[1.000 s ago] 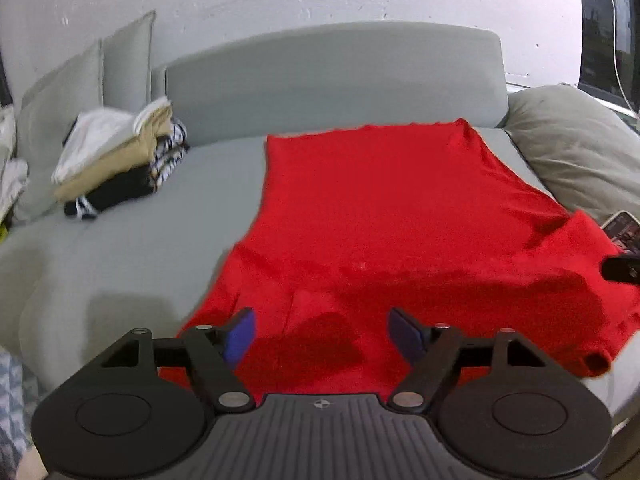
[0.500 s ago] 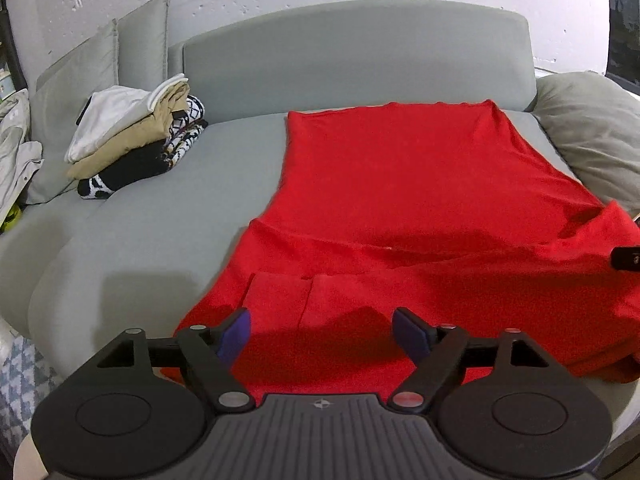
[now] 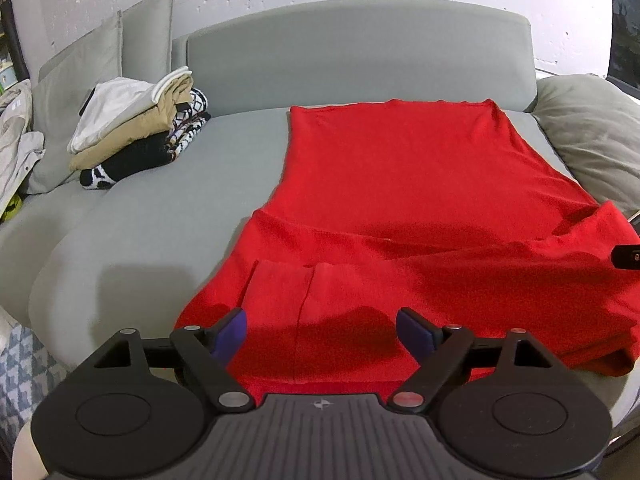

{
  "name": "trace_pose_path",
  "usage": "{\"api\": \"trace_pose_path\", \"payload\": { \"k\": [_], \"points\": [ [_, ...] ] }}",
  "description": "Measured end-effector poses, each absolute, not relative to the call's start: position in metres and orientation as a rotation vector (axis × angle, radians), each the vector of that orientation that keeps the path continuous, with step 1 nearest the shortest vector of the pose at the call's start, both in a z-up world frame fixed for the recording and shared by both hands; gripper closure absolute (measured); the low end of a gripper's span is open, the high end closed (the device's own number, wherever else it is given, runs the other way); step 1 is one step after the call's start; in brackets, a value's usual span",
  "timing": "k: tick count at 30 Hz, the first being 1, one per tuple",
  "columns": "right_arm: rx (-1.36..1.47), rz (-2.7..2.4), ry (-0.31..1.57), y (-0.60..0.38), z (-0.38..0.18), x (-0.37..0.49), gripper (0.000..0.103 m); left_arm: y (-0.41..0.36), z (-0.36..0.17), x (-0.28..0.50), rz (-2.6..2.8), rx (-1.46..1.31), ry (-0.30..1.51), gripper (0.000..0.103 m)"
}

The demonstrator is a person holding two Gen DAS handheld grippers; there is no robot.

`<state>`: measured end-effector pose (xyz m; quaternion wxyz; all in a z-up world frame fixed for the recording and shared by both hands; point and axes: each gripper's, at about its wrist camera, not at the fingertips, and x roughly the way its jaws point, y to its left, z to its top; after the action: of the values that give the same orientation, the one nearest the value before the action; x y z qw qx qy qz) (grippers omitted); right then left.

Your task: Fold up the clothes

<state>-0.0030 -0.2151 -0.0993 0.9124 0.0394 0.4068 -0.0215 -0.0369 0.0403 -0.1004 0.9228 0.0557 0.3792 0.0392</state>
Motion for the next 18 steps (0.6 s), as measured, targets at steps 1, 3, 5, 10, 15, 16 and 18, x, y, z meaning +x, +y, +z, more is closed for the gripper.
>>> {"api": "trace_pose_path", "payload": {
  "k": [1,3,5,10,15,16,18],
  "points": [
    [0.083,-0.047,0.840,-0.217,-0.100,-0.002,0.047,0.041,-0.100,-0.036,0.074,0.108,0.781,0.021],
    [0.084,-0.053,0.842,-0.219,-0.102,0.000,0.050,0.043,-0.099,-0.034,0.048,0.090,0.784,0.033],
    [0.084,-0.058,0.843,-0.222,-0.104,0.002,0.065,0.043,-0.099,-0.030,0.042,0.082,0.780,0.048],
    [0.067,-0.067,0.837,-0.225,-0.107,0.011,0.084,0.046,-0.107,-0.018,0.051,0.096,0.806,0.055],
    [0.064,-0.069,0.847,-0.226,-0.111,0.019,0.084,0.047,-0.111,-0.014,0.052,0.114,0.822,0.055],
    [0.063,-0.071,0.848,-0.227,-0.112,0.020,0.085,0.048,-0.112,-0.014,0.050,0.110,0.824,0.054],
    [0.065,-0.081,0.847,-0.229,-0.114,0.022,0.088,0.050,-0.112,-0.013,0.045,0.102,0.827,0.054]
  ]
}}
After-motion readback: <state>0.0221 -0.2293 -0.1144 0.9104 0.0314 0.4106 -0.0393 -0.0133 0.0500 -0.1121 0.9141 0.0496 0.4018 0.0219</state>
